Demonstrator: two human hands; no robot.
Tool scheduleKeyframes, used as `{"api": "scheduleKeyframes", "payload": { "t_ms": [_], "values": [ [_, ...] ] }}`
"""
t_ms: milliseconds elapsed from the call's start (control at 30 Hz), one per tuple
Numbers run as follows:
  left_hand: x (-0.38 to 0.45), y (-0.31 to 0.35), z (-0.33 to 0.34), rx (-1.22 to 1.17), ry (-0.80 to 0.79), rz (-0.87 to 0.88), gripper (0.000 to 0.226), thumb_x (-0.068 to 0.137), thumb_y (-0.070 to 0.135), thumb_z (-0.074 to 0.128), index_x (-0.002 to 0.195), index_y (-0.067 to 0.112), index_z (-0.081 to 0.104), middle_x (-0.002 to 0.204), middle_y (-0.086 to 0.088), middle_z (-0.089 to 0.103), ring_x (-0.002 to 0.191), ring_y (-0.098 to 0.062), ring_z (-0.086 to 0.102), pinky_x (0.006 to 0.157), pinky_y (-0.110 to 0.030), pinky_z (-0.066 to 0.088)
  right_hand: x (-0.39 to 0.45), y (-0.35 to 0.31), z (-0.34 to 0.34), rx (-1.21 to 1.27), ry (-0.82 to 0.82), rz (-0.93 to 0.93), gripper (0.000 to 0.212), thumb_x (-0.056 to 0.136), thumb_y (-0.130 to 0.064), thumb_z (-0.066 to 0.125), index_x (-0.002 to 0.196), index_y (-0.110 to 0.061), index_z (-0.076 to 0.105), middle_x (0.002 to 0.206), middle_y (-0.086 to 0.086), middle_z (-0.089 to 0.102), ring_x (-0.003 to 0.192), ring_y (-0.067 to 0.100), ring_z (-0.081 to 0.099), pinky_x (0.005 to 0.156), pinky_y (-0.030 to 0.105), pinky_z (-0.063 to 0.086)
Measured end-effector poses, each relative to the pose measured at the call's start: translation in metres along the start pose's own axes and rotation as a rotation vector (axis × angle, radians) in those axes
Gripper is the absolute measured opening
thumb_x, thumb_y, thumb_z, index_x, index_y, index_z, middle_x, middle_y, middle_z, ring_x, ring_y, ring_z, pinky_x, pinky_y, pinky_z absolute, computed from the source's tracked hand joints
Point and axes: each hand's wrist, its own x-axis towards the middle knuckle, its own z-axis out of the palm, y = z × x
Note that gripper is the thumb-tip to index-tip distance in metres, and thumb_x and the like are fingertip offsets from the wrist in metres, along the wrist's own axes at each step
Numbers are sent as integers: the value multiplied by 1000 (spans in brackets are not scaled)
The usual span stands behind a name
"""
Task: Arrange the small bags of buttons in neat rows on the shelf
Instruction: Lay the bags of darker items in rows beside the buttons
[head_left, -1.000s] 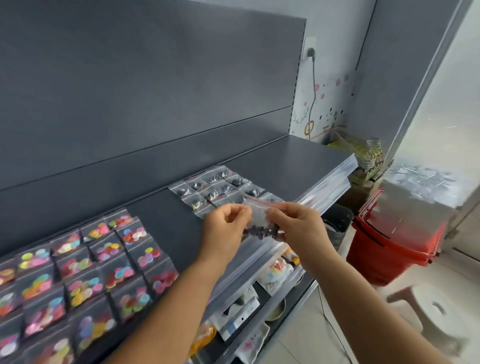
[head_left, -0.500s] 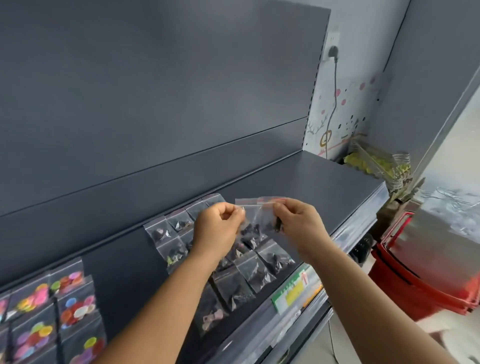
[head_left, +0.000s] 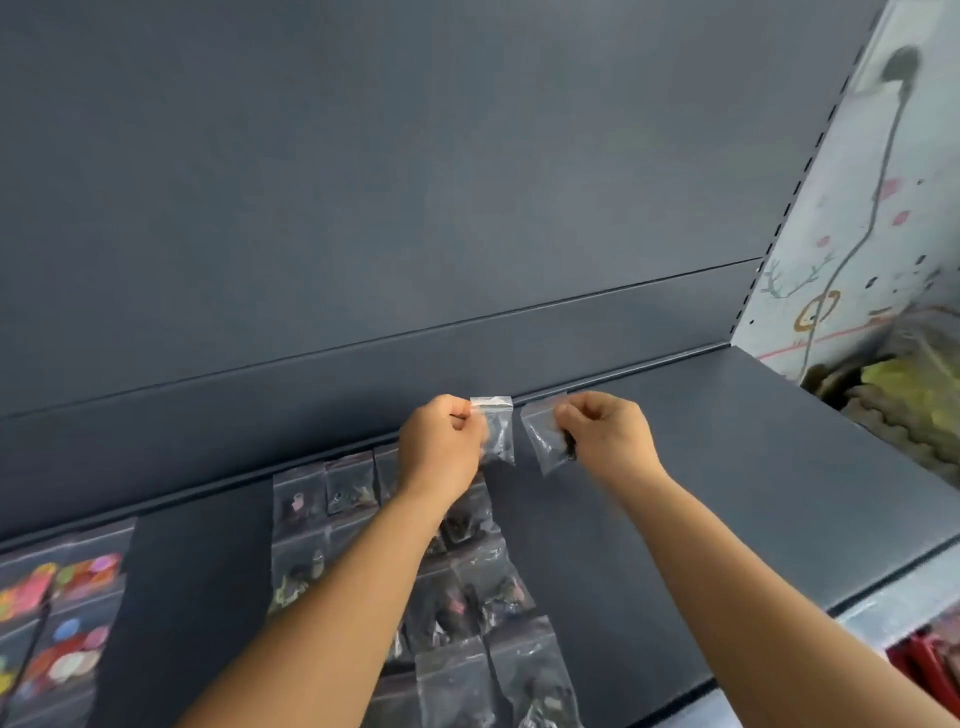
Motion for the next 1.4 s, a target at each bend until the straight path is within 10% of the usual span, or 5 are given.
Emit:
{"api": "scheduleKeyframes", "payload": {
  "t_ms": [200, 533, 833, 1400],
  "values": [
    [12, 6, 25, 208, 64, -7, 12, 90, 18, 55, 99, 15, 63, 95, -4, 70, 86, -25, 65, 76, -37, 54, 39, 10, 10, -75, -97, -35, 18, 87, -16, 53, 75, -14, 67, 60, -2, 60, 56, 15, 52, 53, 23, 41],
    [2, 3, 25, 687, 25, 187, 42, 97, 24, 46, 138, 16, 42, 135, -2, 48, 124, -23, 37, 103, -33, 32, 47, 24, 7, -404, -192, -344, 41, 90, -18, 55, 131, -17, 52, 130, 6, 49, 118, 29, 49, 92, 36, 44],
    [-11, -10, 36, 824, -158, 276, 31, 96, 13, 45, 125, 10, 56, 128, -5, 57, 119, -28, 49, 97, -38, 43, 40, 38, 9, -602, -348, -551, 18, 89, -18, 48, 85, -22, 65, 100, -7, 61, 98, 25, 54, 79, 38, 47],
    [-11, -2, 45, 903, -86, 246, 29, 95, 7, 44, 121, 9, 56, 121, -7, 59, 114, -28, 52, 96, -35, 39, 39, 30, 14, -572, -322, -530, 18, 90, -18, 50, 92, -19, 68, 105, -5, 58, 99, 21, 46, 76, 30, 45]
  ]
}}
